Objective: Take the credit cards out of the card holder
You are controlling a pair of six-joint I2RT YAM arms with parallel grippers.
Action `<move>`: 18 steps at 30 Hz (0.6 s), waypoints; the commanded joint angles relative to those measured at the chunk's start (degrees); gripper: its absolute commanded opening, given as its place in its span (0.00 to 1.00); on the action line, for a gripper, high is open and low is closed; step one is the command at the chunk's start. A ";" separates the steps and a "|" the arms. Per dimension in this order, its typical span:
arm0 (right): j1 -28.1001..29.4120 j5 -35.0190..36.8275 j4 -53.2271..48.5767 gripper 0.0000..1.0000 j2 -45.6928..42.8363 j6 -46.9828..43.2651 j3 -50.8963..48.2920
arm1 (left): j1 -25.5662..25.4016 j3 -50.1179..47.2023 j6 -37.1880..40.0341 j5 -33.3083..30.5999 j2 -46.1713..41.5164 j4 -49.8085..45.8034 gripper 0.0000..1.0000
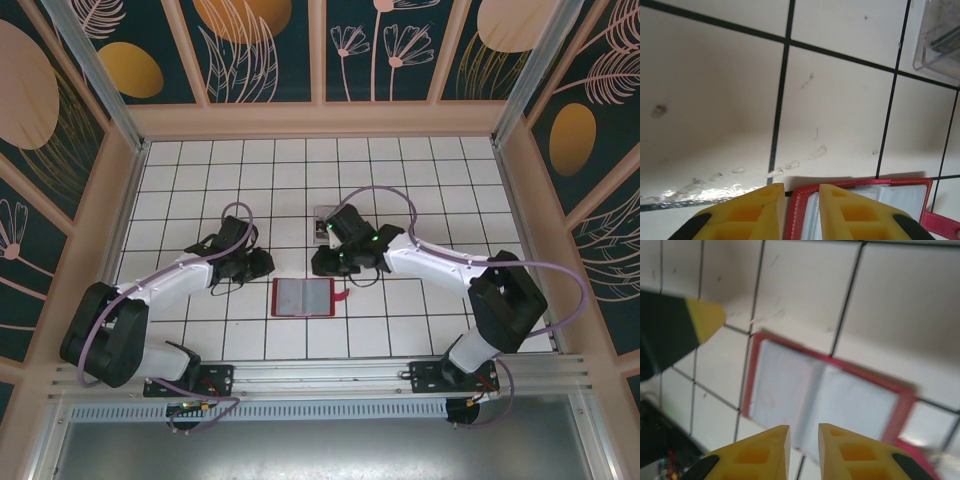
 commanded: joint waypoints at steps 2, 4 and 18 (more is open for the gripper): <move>4.58 0.07 2.34 0.23 3.14 6.42 1.72 | 2.68 -0.32 3.70 2.37 -1.31 -0.79 0.25; 6.20 0.03 2.46 0.23 5.29 7.00 3.11 | 4.29 -0.89 4.23 3.76 -2.03 -0.71 0.25; 11.38 -0.78 2.41 0.25 18.95 7.74 13.73 | 10.82 -3.69 6.36 4.49 -10.35 -5.27 0.27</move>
